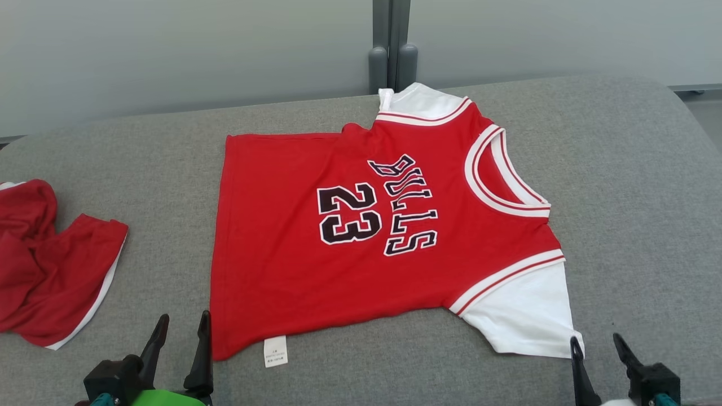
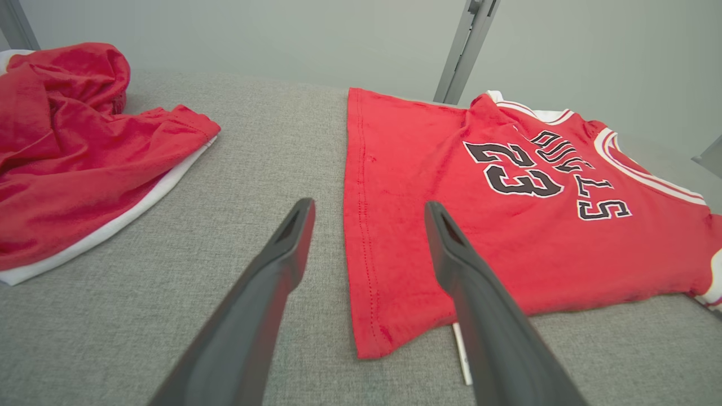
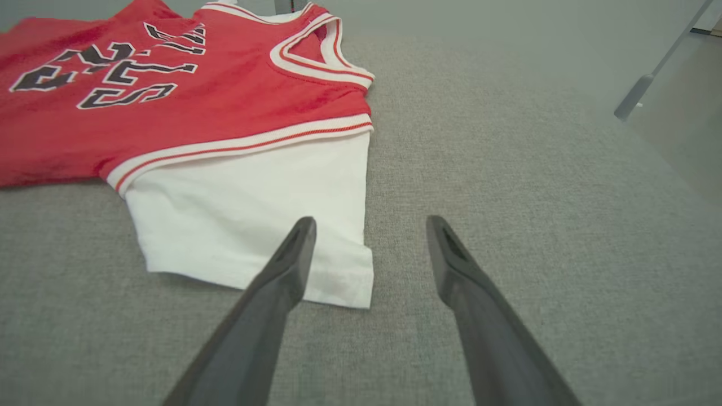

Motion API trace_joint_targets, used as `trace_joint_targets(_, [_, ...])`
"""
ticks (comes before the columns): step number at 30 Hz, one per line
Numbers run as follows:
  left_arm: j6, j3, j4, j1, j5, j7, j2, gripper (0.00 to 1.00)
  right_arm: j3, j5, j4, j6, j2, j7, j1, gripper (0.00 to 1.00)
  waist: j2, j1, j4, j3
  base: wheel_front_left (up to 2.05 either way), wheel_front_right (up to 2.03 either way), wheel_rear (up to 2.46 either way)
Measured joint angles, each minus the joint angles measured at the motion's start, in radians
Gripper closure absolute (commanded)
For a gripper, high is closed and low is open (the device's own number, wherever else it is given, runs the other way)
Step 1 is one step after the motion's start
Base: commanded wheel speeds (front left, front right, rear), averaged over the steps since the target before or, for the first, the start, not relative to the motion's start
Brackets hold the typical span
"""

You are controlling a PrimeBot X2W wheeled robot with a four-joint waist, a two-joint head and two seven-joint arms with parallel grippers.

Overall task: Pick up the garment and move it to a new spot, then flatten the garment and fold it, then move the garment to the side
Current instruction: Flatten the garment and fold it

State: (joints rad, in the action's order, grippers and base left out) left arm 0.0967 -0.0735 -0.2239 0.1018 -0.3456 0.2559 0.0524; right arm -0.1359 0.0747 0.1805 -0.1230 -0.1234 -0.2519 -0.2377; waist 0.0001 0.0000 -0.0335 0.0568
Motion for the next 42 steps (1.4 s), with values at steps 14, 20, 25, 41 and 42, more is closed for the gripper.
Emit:
trace_joint_targets(14, [0.009,0.013,0.000,-0.026,0.008,0.000,-0.004,0.00,0.012,0.050,0.131,0.035,0.034,0.000,0.051,0.29,0.0000,0.0000,-0.010,0.043,0.00,0.00,0.00])
trace_joint_targets(20, [0.011,0.013,-0.015,-0.044,0.015,0.000,-0.005,0.00,0.007,0.057,0.226,0.062,0.037,0.000,0.067,0.31,0.0000,0.0000,0.002,0.056,0.00,0.00,0.00])
trace_joint_targets(25, [0.019,0.007,-0.039,-0.044,0.014,0.000,-0.005,0.00,0.015,0.057,0.243,0.063,0.040,0.000,0.100,0.33,0.0000,0.0000,0.003,0.065,0.00,0.00,0.00])
trace_joint_targets(41, [0.028,-0.089,-0.207,-0.041,-0.030,0.000,-0.006,0.00,0.029,0.069,0.299,0.105,0.053,-0.003,0.144,1.00,0.0000,0.0000,0.002,0.070,0.00,0.00,0.00])
trace_joint_targets(42, [0.028,-0.088,-0.219,-0.042,-0.033,0.000,-0.006,0.00,0.029,0.069,0.301,0.105,0.053,-0.003,0.146,1.00,0.0000,0.0000,0.002,0.071,0.00,0.00,0.00])
